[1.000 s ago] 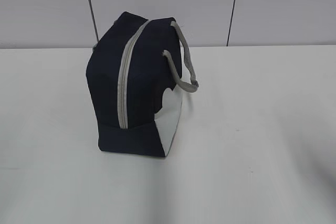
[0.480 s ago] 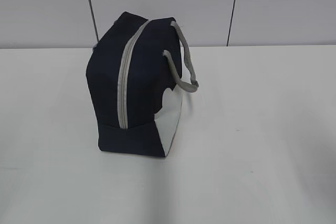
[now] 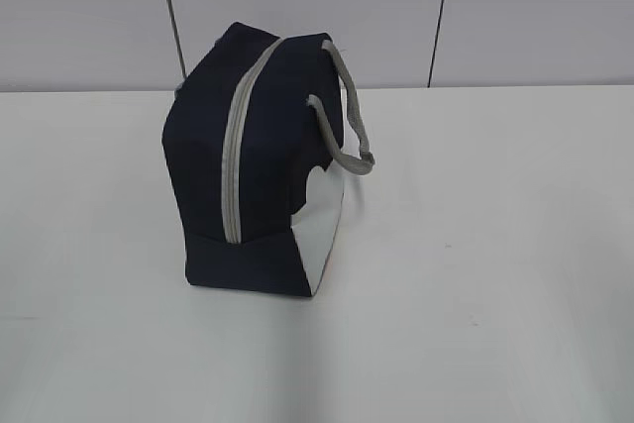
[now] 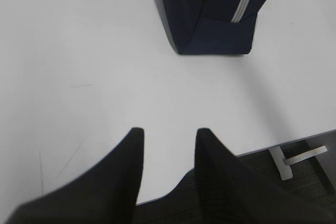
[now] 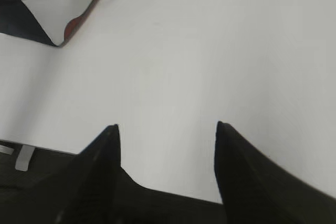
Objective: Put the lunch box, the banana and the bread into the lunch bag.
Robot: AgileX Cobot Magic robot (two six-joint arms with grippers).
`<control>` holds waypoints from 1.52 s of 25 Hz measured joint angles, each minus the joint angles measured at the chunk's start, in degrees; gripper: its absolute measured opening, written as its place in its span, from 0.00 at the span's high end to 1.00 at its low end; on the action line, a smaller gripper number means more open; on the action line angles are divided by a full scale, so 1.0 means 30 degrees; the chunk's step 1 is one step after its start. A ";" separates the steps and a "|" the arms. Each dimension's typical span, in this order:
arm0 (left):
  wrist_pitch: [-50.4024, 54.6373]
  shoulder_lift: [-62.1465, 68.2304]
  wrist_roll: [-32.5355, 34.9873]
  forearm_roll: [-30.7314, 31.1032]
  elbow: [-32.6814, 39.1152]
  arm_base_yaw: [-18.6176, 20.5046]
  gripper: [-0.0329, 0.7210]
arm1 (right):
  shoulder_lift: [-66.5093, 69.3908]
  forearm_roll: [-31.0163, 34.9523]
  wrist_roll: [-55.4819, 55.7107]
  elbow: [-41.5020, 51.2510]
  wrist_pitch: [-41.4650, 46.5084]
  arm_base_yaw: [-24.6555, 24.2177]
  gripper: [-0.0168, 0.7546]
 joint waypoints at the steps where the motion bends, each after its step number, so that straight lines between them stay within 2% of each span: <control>1: 0.0000 0.0000 0.0000 0.0000 0.0000 0.0000 0.62 | -0.0529 -0.0246 -0.0011 0.0000 0.0440 0.0000 0.43; 6: 0.0000 0.0000 0.0000 0.0000 0.0000 0.0000 0.62 | -0.3502 -0.1603 -0.0043 0.0034 0.1290 -0.0035 0.40; 10: 0.0000 0.0000 0.0000 0.0000 0.0000 0.0000 0.62 | -0.5216 -0.1896 -0.0043 0.0905 0.1459 -0.0261 0.37; 17: 0.0000 0.0000 0.0000 0.0016 0.0000 0.0000 0.62 | -0.5458 -0.1825 0.0016 0.1681 0.0995 -0.0964 0.36; 35: 0.0000 -0.0066 0.0000 0.0016 0.0000 0.0000 0.62 | -0.5466 -0.1285 0.0034 0.1681 0.0811 -0.1036 0.36; 38: 0.0000 -0.0294 0.0000 0.0016 0.0000 0.0529 0.62 | -0.5466 -0.1285 0.0034 0.1681 0.0811 -0.1520 0.36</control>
